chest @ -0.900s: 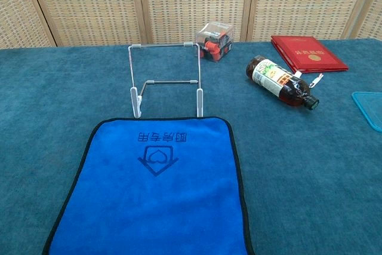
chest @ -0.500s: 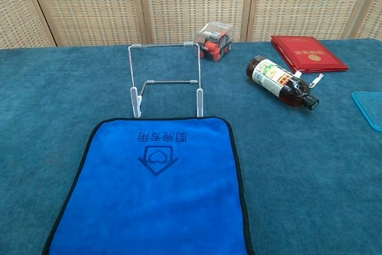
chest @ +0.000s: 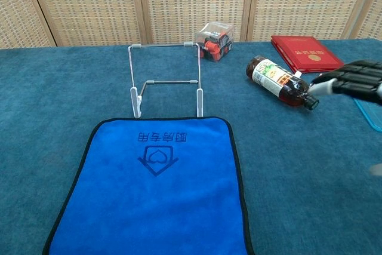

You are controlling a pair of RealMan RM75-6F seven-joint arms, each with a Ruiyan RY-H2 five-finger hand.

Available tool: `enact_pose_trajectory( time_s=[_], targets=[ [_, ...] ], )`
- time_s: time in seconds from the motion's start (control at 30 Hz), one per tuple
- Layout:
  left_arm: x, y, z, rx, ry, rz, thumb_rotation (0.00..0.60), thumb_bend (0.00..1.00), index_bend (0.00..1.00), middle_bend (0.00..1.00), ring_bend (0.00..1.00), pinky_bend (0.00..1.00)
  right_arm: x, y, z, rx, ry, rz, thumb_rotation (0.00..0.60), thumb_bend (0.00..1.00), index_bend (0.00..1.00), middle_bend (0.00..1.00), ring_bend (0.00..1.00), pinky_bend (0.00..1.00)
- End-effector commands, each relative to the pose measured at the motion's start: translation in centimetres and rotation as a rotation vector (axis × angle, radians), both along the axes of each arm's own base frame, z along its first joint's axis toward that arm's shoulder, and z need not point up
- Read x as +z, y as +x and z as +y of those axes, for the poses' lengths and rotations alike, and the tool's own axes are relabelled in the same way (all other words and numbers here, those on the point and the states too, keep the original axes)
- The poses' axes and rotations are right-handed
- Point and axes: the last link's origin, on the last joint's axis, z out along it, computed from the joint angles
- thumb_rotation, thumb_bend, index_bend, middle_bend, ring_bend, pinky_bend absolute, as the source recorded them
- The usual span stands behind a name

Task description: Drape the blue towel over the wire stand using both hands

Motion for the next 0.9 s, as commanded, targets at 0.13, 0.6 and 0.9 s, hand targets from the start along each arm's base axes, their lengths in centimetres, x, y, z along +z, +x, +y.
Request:
enact_pose_trajectory(
  time_s=[0.13,0.6,0.9],
  targets=[
    [0.0,-0.3,0.5,0.023,-0.003,0.001,0.6,0.0,0.0,0.0,0.0,0.0,-5.0,3.1,-2.5,0.21,0.121,0.039,0.6,0.0,0.17,0.16,0.0,0.0],
    [0.0,-0.7,1.3,0.051,-0.003,0.004,0.6,0.0,0.0,0.0,0.0,0.0,-8.8,5.6,-6.0,0.306,0.108,0.07,0.6,0.05,0.27,0.22,0.05,0.06],
    [-0.2,-0.8,1.5,0.058,-0.007,0.008,0.6,0.0,0.0,0.0,0.0,0.0,-10.6,6.4,-7.1,0.315,0.102,0.1,0.6,0.14,0.3,0.23,0.06,0.07]
  ],
)
